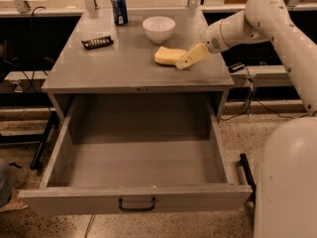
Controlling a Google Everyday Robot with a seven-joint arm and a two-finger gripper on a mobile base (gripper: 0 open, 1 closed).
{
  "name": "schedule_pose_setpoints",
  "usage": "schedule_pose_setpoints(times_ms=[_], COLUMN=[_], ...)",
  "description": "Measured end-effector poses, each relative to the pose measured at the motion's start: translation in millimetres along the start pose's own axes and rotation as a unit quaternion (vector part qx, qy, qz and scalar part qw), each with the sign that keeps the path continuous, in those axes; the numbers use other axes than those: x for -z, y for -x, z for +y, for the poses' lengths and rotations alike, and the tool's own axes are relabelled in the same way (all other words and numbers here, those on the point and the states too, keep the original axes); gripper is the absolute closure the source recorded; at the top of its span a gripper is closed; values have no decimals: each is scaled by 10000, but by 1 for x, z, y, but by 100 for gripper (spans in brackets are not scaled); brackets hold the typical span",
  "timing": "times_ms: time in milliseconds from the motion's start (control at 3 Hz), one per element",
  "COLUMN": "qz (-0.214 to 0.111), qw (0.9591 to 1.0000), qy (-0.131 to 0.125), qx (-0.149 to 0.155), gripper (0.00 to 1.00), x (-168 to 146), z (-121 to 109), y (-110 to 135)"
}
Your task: Pick sponge from top drawer and place on counter
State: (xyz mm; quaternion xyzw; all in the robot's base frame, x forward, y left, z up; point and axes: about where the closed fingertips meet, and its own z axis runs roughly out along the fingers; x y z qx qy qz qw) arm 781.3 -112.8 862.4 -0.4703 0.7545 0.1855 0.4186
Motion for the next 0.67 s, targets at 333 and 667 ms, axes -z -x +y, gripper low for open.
schedule_pose_setpoints(times_ms=[333,667], qz=[129,522], qw=[9990,9923], qy=[-414,-993], qx=[126,530], gripper=[0,0], x=[55,131], z=[6,48], y=[8,36])
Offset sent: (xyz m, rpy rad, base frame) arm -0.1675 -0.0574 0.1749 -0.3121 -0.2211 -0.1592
